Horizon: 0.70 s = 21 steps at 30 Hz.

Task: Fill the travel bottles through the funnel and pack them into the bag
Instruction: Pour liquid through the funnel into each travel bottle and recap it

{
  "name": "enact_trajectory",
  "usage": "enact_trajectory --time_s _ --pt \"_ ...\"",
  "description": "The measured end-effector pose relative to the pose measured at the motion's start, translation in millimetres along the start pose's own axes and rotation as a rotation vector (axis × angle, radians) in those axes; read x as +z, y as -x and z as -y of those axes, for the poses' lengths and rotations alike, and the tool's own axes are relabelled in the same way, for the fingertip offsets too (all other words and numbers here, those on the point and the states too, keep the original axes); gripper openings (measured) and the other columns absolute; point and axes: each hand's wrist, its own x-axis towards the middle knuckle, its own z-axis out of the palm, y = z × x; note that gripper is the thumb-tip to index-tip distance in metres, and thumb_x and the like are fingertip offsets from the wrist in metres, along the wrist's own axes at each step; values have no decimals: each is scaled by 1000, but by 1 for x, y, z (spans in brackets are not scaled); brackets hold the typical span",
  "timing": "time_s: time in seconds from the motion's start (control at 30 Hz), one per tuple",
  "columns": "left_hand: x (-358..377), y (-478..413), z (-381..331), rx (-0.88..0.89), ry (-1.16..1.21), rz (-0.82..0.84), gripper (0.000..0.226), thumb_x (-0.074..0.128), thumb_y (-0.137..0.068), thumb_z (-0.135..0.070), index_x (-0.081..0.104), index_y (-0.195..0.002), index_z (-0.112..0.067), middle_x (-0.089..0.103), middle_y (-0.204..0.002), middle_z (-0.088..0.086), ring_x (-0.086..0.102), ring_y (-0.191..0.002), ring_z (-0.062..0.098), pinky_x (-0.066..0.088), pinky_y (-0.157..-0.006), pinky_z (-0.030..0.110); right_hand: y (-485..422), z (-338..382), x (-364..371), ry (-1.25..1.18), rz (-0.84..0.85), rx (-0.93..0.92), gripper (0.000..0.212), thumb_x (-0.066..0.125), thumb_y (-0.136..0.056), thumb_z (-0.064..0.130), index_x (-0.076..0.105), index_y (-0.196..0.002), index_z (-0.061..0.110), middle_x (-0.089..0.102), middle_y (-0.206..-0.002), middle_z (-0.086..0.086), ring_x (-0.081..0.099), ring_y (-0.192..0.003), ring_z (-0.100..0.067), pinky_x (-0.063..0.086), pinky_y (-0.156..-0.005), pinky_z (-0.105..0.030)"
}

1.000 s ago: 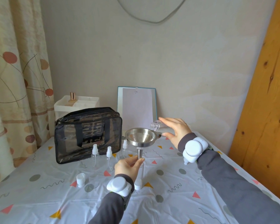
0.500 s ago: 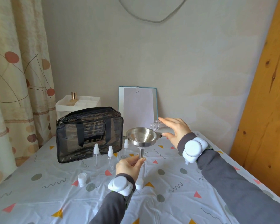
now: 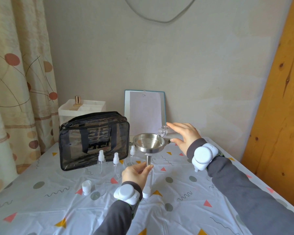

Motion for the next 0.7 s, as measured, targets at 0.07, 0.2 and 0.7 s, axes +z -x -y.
enact_trajectory --time_s 0.07,0.2,0.7 --pt "0 0 0 -2 -1 0 37 74 -74 -38 71 -103 -16 71 -99 -6 58 -77 -2 43 -81 13 0 0 0 4 -8 2 57 62 -85 12 41 -138 22 50 -135 3 41 -122 -24 25 -101 -23" --pt "1 1 1 -9 5 5 35 74 -74 -38 71 -102 -17 71 -97 -8 58 -76 -4 43 -80 13 1 0 -2 -5 -21 4 57 62 -85 12 42 -137 21 50 -135 2 41 -122 -24 25 -101 -23" --pt "0 0 1 -19 23 4 37 75 -74 -37 71 -104 -16 71 -99 -6 58 -76 -3 43 -80 13 1 -1 0 1 -26 -17 57 63 -84 11 43 -136 21 52 -133 2 42 -120 -25 24 -99 -23"
